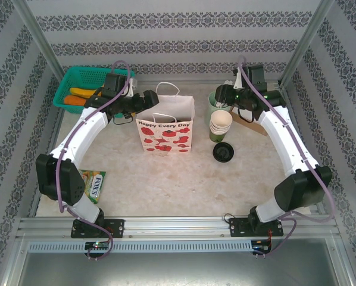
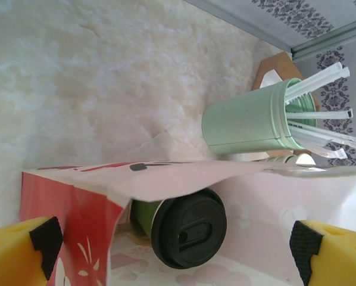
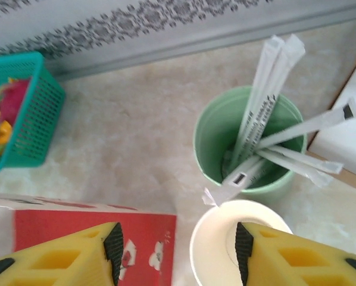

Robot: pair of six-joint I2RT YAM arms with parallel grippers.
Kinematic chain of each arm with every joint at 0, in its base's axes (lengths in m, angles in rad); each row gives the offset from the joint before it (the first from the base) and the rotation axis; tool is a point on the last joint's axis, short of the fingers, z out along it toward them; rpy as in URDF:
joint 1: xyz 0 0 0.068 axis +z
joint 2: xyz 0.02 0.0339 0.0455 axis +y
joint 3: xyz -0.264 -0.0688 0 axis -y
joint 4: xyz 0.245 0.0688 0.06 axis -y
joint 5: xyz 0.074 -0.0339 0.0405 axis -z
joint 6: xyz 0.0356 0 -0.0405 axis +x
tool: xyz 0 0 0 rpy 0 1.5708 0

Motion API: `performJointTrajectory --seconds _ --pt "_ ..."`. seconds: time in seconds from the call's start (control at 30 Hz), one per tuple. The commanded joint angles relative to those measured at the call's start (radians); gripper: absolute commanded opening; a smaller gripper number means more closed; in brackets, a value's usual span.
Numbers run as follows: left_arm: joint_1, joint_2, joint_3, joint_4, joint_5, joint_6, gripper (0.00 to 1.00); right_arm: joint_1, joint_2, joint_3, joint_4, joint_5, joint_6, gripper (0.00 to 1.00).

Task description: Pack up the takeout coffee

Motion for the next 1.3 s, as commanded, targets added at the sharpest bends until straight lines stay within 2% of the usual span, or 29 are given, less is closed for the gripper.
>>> performJointTrajectory --seconds 0.0,0.17,0.37,0.53,0.93,1.17,1.27 --pt "0.002 -0.066 -0.014 0.02 -0.061 -0.026 1.0 -0.014 0.026 -0.005 -0.058 0.031 -0.033 0.49" --pt "0.003 -0.115 -0.042 0.012 -0.135 -0.024 1.0 -0.008 0.085 0.031 -0.055 -0.062 -0.033 0.41" --pt "0.003 -0.131 -0.043 -0.016 -0.174 -0.016 1.0 0.011 0.157 0.103 -0.121 0.064 -0.087 0.31" --pt "0.003 -0.148 -0.05 -0.032 -0.207 -0.004 1.0 0.011 0.193 0.14 -0.141 0.093 -0.124 0.31" --pt "0.002 -0.148 -0.049 -0.044 -0.206 -0.004 1.0 0.009 0.252 0.184 -0.145 0.015 -0.168 0.24" --pt "0.003 -0.141 -0.047 -0.042 -0.202 -0.008 1.0 0.008 0.274 0.192 -0.151 0.015 -0.177 0.24" --pt "0.002 -0.141 -0.048 -0.043 -0.2 -0.008 1.0 0.007 0.276 0.191 -0.147 0.016 -0.176 0.21"
